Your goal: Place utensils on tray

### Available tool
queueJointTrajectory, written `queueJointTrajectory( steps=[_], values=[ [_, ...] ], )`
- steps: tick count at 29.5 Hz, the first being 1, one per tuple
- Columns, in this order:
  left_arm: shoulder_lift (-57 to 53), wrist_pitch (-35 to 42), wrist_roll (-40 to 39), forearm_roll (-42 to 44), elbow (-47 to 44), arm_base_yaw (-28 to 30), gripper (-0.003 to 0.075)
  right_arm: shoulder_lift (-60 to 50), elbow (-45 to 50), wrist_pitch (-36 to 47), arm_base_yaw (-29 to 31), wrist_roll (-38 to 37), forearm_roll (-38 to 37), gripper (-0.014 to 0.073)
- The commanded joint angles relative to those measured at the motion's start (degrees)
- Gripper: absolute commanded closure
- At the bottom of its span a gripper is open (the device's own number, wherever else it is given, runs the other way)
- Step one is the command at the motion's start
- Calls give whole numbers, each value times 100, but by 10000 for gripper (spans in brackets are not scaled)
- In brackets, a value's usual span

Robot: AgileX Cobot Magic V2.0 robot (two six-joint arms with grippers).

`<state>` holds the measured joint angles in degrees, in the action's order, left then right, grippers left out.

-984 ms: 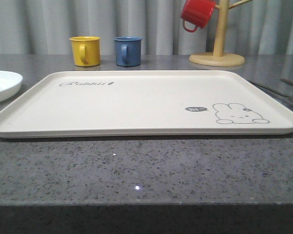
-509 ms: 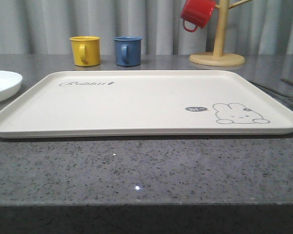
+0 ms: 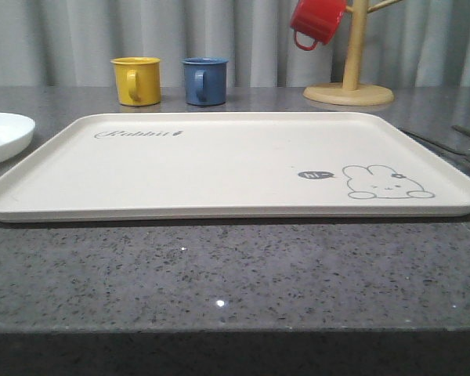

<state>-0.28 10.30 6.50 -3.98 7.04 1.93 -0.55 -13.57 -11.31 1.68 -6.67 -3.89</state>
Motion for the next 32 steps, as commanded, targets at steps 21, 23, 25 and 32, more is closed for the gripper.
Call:
queueJointTrajectory(
  steps=[21, 23, 25, 32],
  values=[
    [2598, -2349, 264, 116, 2696, -16, 501, 2673, -2537, -1192, 35, 41, -112, 464],
    [2598, -2349, 264, 71, 2696, -16, 301, 2668, -2537, -1198, 35, 41, -117, 356],
    [2598, -2349, 264, -60, 2696, -16, 157, 2668, -2537, -1203, 35, 41, -117, 254],
    [2598, -2295, 264, -210, 2696, -16, 53, 2668, -2537, -1241, 35, 41, -117, 17]
  ],
)
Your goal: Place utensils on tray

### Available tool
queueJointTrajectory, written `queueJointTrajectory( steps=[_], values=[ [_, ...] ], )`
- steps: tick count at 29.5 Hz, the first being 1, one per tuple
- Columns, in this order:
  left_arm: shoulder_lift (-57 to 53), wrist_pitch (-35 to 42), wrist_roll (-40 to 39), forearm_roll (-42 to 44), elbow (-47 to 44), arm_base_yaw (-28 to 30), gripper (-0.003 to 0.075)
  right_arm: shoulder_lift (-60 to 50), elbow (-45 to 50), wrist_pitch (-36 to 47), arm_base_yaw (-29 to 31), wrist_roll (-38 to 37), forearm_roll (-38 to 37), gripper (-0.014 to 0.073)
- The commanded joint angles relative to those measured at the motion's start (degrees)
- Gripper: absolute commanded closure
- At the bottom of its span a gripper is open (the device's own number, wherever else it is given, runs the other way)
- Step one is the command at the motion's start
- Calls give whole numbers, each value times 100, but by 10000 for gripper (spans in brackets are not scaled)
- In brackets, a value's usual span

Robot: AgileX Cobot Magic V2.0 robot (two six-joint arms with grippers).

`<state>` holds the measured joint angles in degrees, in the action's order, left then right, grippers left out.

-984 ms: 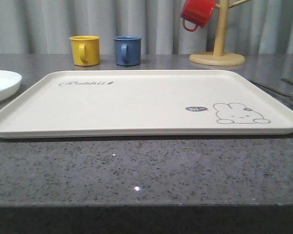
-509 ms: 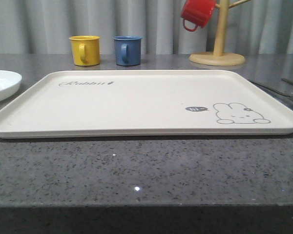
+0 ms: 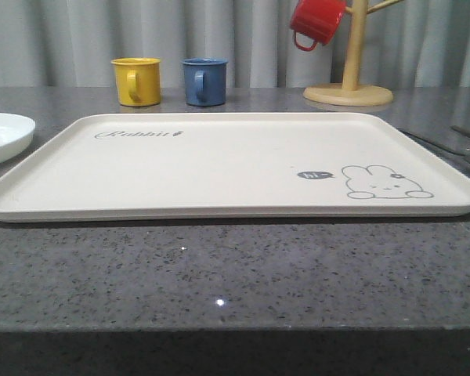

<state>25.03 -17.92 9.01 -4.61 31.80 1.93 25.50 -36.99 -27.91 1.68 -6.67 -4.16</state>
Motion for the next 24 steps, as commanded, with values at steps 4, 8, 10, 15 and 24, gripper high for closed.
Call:
queueJointTrajectory(
  steps=[4, 8, 10, 15, 24],
  values=[
    [106, 742, 13, -383, 221, -16, 115, 63, -196, 418, 35, 41, -90, 15],
    [408, 969, 13, -465, 272, -16, 154, 63, -196, 418, 35, 41, -90, 15],
    [714, 963, 13, -516, 391, -85, 169, 63, -196, 418, 35, 41, -90, 15],
    [1859, 261, 427, -471, 1178, -643, 205, 63, -196, 418, 35, 41, -90, 15],
    [3985, -2074, 727, 26, 2847, -1370, 247, 63, -196, 418, 35, 41, -90, 15]
  ],
)
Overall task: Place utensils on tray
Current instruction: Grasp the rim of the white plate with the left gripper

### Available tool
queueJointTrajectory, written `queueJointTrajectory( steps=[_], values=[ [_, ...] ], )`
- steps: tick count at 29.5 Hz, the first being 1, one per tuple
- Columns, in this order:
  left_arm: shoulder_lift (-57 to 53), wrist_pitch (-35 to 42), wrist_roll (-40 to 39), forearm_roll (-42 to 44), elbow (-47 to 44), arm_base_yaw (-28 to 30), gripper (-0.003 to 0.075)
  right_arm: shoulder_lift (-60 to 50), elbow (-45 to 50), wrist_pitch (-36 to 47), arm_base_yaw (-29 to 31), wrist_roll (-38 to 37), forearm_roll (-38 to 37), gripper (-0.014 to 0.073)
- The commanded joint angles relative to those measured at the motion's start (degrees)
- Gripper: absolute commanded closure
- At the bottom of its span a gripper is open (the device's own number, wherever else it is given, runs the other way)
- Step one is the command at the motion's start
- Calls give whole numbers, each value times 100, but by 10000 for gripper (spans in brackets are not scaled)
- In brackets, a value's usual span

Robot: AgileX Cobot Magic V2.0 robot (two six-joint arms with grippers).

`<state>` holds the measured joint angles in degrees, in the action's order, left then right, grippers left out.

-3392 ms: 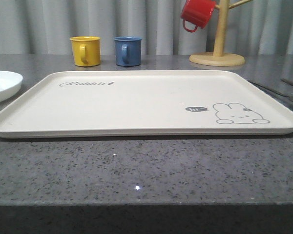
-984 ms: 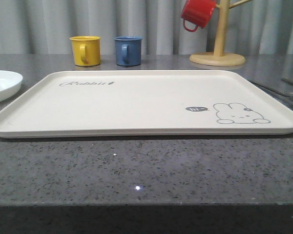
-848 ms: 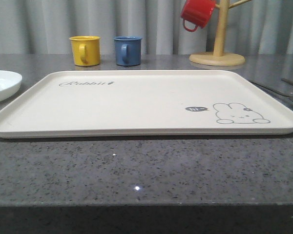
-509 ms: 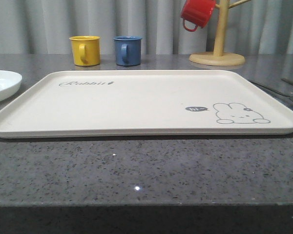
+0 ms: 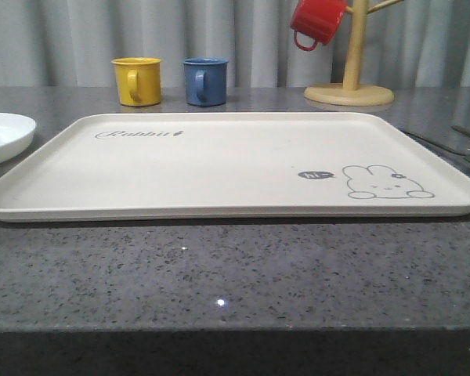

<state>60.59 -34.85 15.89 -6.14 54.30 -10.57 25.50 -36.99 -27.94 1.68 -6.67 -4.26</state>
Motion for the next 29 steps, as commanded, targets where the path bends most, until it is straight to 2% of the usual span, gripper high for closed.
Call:
queueJointTrajectory(
  steps=[1, 6, 10, 21, 24, 29],
  values=[
    [619, -616, 38, 277, 756, -134, 247, 63, -196, 422, 35, 41, -80, 15],
    [1454, -1496, 38, 539, 1381, -134, 247, 63, -196, 422, 35, 41, -80, 15],
    [2074, -1902, 38, 660, 1684, -134, 247, 63, -196, 422, 35, 41, -80, 15],
    [2924, -2009, 38, 670, 1697, -144, 248, 63, -196, 422, 35, 41, -80, 15],
    [2998, -1994, 38, 670, 1697, -144, 277, 63, -196, 422, 35, 41, -80, 15],
    [3095, -1979, 38, 682, 1697, -144, 395, 63, -196, 422, 35, 41, -80, 15]
  ],
)
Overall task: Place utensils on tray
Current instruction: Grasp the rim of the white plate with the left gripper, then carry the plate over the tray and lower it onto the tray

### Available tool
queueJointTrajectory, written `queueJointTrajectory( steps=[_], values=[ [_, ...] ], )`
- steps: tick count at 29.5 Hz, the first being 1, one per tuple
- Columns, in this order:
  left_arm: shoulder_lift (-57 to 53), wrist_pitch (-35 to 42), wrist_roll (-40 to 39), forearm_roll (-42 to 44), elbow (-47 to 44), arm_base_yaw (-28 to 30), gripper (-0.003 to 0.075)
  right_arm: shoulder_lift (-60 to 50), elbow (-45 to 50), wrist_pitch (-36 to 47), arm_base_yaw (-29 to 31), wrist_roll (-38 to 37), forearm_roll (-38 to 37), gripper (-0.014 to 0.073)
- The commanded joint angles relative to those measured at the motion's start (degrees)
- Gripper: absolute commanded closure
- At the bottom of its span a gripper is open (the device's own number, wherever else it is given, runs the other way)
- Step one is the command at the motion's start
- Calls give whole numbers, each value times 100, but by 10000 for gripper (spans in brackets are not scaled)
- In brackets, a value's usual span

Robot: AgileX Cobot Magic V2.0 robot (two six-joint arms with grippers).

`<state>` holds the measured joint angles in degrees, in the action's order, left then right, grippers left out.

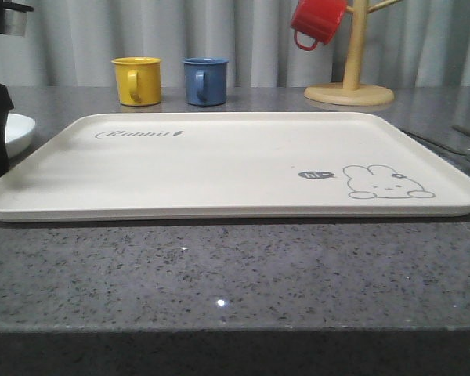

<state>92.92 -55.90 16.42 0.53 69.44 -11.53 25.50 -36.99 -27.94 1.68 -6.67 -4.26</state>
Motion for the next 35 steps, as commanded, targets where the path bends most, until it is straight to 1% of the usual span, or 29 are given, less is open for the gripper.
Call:
queueJointTrajectory(
  steps=[1, 6, 10, 16, 20, 23, 29, 35],
  values=[
    [-128, 126, -14, 16, 183, -49, 427, 63, -196, 422, 35, 41, -80, 15],
    [-104, 126, -14, 26, 183, -49, 573, 63, -196, 422, 35, 41, -80, 15],
    [-104, 136, -14, 68, 183, -49, 732, 63, -196, 422, 35, 41, -80, 15],
    [-139, 149, -14, 242, 195, -92, 739, 63, -196, 422, 35, 41, -80, 15],
    [-292, 138, -14, 375, 319, -255, 739, 63, -196, 422, 35, 41, -80, 15],
    [-436, 106, -46, 507, 545, -482, 739, 63, -196, 422, 35, 41, -80, 15],
    [-682, 35, -238, 804, 1175, -1125, 739, 63, -196, 422, 35, 41, -80, 15],
    [-708, 46, -314, 849, 1579, -1843, 739, 63, -196, 422, 35, 41, -80, 15]
  ],
)
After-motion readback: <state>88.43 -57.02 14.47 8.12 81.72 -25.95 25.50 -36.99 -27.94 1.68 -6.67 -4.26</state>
